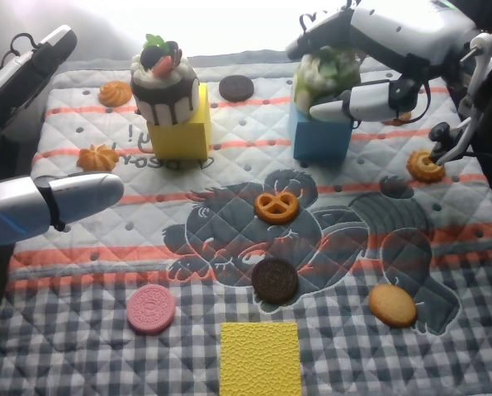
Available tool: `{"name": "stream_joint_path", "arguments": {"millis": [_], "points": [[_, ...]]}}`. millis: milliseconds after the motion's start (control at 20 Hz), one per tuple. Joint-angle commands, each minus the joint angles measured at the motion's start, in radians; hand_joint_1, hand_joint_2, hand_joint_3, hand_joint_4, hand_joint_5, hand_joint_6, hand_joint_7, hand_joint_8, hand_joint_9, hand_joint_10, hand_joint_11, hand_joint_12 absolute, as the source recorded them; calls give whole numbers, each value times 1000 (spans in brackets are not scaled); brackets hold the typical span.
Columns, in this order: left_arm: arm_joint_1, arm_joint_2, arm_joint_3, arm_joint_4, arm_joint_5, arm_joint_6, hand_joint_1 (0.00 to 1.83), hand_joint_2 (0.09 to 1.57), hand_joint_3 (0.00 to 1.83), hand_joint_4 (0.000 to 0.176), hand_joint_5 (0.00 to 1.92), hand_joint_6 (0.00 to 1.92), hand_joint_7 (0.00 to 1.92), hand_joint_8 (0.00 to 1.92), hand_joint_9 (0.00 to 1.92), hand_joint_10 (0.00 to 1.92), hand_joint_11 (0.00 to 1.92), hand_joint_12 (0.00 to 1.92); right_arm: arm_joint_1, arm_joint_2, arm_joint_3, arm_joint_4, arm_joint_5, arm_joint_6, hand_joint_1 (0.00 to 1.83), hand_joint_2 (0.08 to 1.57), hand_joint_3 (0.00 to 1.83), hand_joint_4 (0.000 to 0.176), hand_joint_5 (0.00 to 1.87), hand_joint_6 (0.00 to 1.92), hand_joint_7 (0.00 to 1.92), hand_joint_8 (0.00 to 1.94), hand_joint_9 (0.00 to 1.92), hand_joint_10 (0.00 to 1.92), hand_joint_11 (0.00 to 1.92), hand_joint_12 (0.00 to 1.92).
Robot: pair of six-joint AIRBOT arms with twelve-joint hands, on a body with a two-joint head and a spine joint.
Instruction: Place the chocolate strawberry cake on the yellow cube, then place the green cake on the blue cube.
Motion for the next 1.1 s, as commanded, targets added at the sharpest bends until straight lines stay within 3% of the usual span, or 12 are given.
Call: {"name": "stream_joint_path", "arguments": {"millis": [0, 50, 150, 250, 300, 400, 450, 500, 600, 700, 800, 1050], "points": [[-6, 2, 5, 17, -127, -9, 725, 873, 12, 176, 0, 0, 0, 0, 0, 0, 0, 0, 6, -1, -2, 5, 105, -1, 954, 1036, 3, 43, 693, 1, 682, 1, 723, 166, 365, 1209], [-5, 2, 5, 17, -129, -10, 729, 882, 15, 176, 0, 0, 0, 0, 0, 0, 0, 0, 6, -1, -3, 5, 105, -1, 945, 1045, 6, 41, 670, 0, 672, 0, 704, 153, 336, 1201], [-5, 2, 5, 17, -130, -11, 737, 899, 21, 176, 0, 0, 0, 0, 0, 0, 0, 0, 6, -1, -6, 5, 105, -1, 939, 1056, 2, 57, 635, 0, 662, 0, 706, 126, 334, 1157], [-4, 2, 4, 17, -132, -13, 746, 892, 13, 176, 0, 0, 0, 0, 0, 0, 0, 0, -4, 4, -15, 10, 117, -1, 940, 1070, 2, 49, 614, 0, 642, 0, 709, 87, 337, 1106], [-4, 2, 4, 17, -133, -13, 739, 888, 10, 176, 0, 0, 0, 0, 0, 0, 0, 0, -8, 7, -18, 13, 124, -1, 934, 1068, 1, 35, 608, 0, 645, 2, 727, 90, 363, 1115], [-4, 2, 4, 17, -133, -14, 719, 906, 16, 176, 0, 0, 0, 0, 0, 0, 0, 0, -16, 16, -27, 17, 141, -1, 933, 1061, 0, 49, 579, 0, 616, 0, 677, 62, 272, 1080], [-3, 2, 4, 16, -133, -14, 708, 908, 15, 176, 0, 0, 0, 0, 0, 0, 0, 0, -17, 21, -31, 19, 148, -1, 902, 1057, 0, 76, 535, 0, 581, 0, 587, 19, 69, 1105], [-3, 2, 4, 16, -134, -14, 707, 911, 15, 176, 0, 0, 0, 0, 0, 0, 0, 0, -19, 26, -35, 19, 157, -1, 882, 1055, 0, 96, 489, 0, 523, 0, 502, 3, 13, 1059], [-2, 1, 3, 16, -136, -15, 727, 912, 13, 176, 0, 0, 0, 0, 0, 0, 0, 0, -24, 39, -46, 21, 181, -1, 871, 1029, 0, 143, 349, 0, 303, 1, 278, 2, 0, 673], [-2, 1, 3, 15, -137, -15, 711, 919, 12, 176, 0, 0, 0, 0, 0, 0, 0, 0, -28, 49, -55, 23, 205, -1, 816, 995, 0, 168, 254, 0, 186, 0, 171, 0, 0, 461], [-1, 2, 4, 14, -137, -15, 725, 914, 7, 176, 0, 0, 0, 0, 0, 0, 0, 0, -31, 61, -66, 23, 232, -1, 728, 955, 0, 176, 108, 3, 40, 3, 17, 0, 0, 40], [36, 4, 2, 25, -171, -88, 706, 934, 12, 176, 0, 0, 0, 0, 0, 0, 0, 0, -141, 164, -177, 44, 426, -1, 662, 905, 0, 176, 0, 0, 0, 0, 0, 0, 0, 0]]}}
